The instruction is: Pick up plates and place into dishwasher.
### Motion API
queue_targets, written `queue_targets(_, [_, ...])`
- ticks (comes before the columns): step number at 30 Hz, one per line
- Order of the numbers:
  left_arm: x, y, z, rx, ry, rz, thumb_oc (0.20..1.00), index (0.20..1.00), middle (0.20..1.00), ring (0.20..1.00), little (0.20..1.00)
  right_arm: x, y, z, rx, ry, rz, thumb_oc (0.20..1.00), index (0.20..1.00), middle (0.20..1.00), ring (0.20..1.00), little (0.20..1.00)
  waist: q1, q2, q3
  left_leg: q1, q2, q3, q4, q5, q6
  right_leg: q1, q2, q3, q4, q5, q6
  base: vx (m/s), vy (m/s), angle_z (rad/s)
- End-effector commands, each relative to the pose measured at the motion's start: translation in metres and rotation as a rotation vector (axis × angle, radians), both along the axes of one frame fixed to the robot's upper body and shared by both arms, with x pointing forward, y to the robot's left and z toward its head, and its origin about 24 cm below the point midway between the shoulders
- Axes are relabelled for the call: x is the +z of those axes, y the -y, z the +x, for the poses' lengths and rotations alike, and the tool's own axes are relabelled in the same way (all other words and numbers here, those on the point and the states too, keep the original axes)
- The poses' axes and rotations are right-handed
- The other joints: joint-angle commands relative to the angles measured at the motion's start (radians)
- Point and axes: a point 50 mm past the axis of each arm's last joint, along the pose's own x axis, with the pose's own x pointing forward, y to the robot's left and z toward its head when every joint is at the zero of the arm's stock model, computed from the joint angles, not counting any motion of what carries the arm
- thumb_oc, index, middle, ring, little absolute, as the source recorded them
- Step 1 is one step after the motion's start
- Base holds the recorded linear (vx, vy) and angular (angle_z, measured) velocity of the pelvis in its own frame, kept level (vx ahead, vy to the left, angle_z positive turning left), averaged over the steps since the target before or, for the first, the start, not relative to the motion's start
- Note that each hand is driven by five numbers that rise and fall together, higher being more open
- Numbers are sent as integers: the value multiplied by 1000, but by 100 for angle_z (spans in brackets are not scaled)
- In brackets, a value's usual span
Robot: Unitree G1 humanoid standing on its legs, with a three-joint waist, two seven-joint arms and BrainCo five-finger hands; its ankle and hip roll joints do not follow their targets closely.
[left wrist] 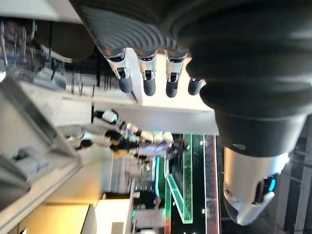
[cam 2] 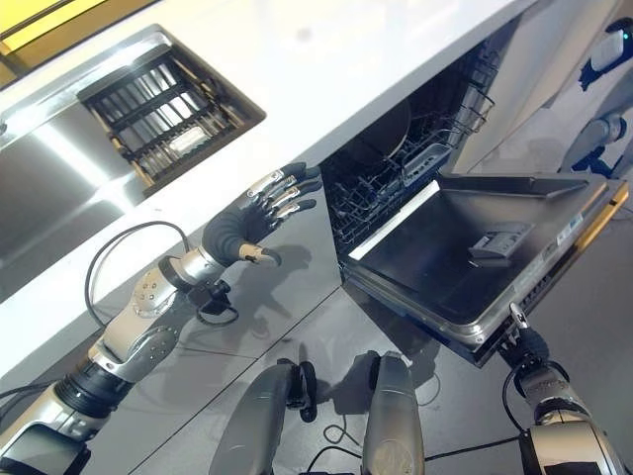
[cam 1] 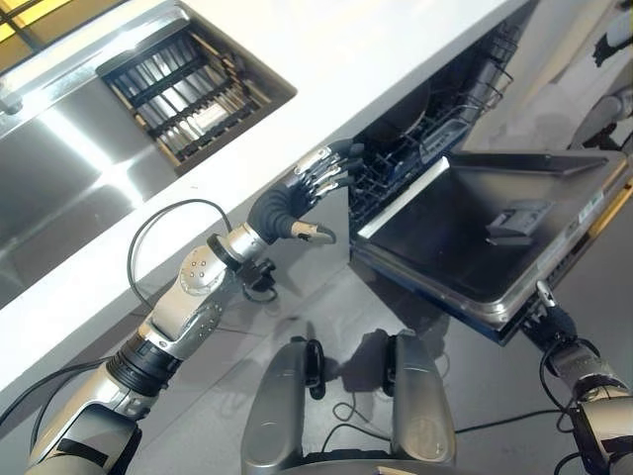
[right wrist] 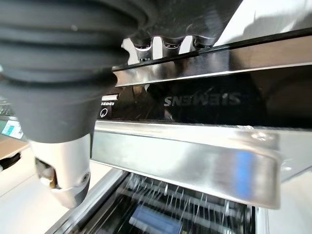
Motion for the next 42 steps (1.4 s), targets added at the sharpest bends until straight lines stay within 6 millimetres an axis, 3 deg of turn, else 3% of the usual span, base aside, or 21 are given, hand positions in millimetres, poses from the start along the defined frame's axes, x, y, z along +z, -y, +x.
queue_targets(1, [12,4,-8,-75,76,-30,1000,1000,1000,1000,1000,138,-121,110,502,804,157,1000,1000,1000,1000,1000,86,45,-23,43,-28,29,18,-85,84,63,19,-5,-45,13,-57,22,-82,-28])
queue_targets(5, [12,5,-8,-115,72,29,1000,1000,1000,1000,1000,176,-137,116,567,936,142,1000,1000,1000,1000,1000,100,29,-37,50,-19,16,13,-81,75,87,17,-23,-58,16,-55,27,-77,-22])
queue_targets(9, [10,7,-7,-168,63,84,1000,1000,1000,1000,1000,196,-138,119,569,985,140,1000,1000,1000,1000,1000,114,19,-56,62,-15,3,15,-83,68,120,19,-41,-73,15,-57,51,-56,-13])
queue_targets(13, [13,13,-12,-288,76,121,1000,1000,1000,1000,1000,194,-131,120,548,928,98,1000,1000,1000,1000,1000,119,11,-71,78,-7,-3,8,-80,63,148,21,-50,-89,17,-59,47,-17,5])
queue_targets(18, [11,24,-24,-585,39,125,1000,1000,1000,1000,1000,170,-121,118,508,818,83,1000,1000,1000,1000,1000,116,0,-91,108,-2,-4,-17,-77,61,182,31,-50,-115,16,-61,39,6,48])
queue_targets(21, [6,34,-30,-744,-8,108,1000,1000,1000,1000,1000,148,-117,116,497,732,67,1000,1000,1000,1000,1000,111,-8,-111,139,5,1,-55,-69,58,210,39,-48,-145,21,-59,47,16,29])
queue_targets(25, [-14,44,-32,-843,-79,231,1000,1000,1000,1000,1000,118,-117,111,477,614,74,1000,1000,1000,1000,1000,100,-19,-157,200,15,11,-168,-23,45,269,60,-45,-254,57,-45,59,16,29])
queue_targets(27, [-25,46,-31,-828,-138,250,1000,1000,1000,1000,1000,104,-117,107,452,562,76,1000,1000,1000,1000,1000,94,-21,-180,241,18,12,-243,6,38,303,70,-37,-322,76,-34,81,52,17])
queue_targets(30, [-49,42,-22,-659,-262,220,1000,1000,1000,1000,1000,73,-122,95,378,489,104,1000,1000,1000,1000,1000,86,-28,-226,325,22,14,-392,64,20,375,85,-27,-467,120,-10,114,59,-3])
queue_targets(31, [-68,37,-18,-559,-323,197,1000,1000,1000,1000,1000,52,-128,84,371,442,117,1000,1000,1000,1000,1000,82,-34,-247,354,21,13,-445,85,13,403,92,-21,-527,139,2,116,25,-9])
queue_targets(32, [-74,36,-18,-538,-342,196,1000,1000,1000,1000,1000,45,-129,80,374,423,119,1000,1000,1000,1000,1000,81,-35,-254,366,20,12,-464,93,12,415,94,-20,-547,147,5,137,31,-8])
queue_targets(33, [-107,27,-17,-366,-432,181,1000,1000,1000,1000,1000,15,-140,60,413,321,99,1000,1000,1000,1000,1000,79,-40,-276,394,18,9,-524,123,5,442,101,-13,-612,173,18,95,24,-4])
queue_targets(35, [-137,15,-20,-224,-507,193,1000,1000,1000,1000,1000,-11,-145,38,426,216,79,1000,1000,1000,1000,1000,77,-43,-296,418,19,7,-575,145,1,461,107,-10,-659,193,28,72,25,-7])
queue_targets(36, [-164,5,-29,-130,-579,194,1000,1000,1000,1000,1000,-34,-151,16,439,125,97,1000,1000,1000,1000,1000,75,-45,-310,434,26,10,-624,169,-5,474,110,-3,-704,214,36,47,20,-4])
queue_targets(39, [-213,-12,-48,19,-726,214,1000,1000,1000,1000,1000,-76,-170,-30,457,-74,187,1000,1000,1000,1000,1000,72,-49,-338,468,35,10,-718,206,-14,498,115,1,-782,251,50,40,9,-6])
queue_targets(42, [-250,-16,-66,142,-879,223,1000,1000,1000,1000,1000,-99,-190,-62,497,-241,236,1000,1000,1000,1000,1000,57,-54,-360,493,44,32,-786,232,-21,513,119,1,-838,278,61,36,13,-9])
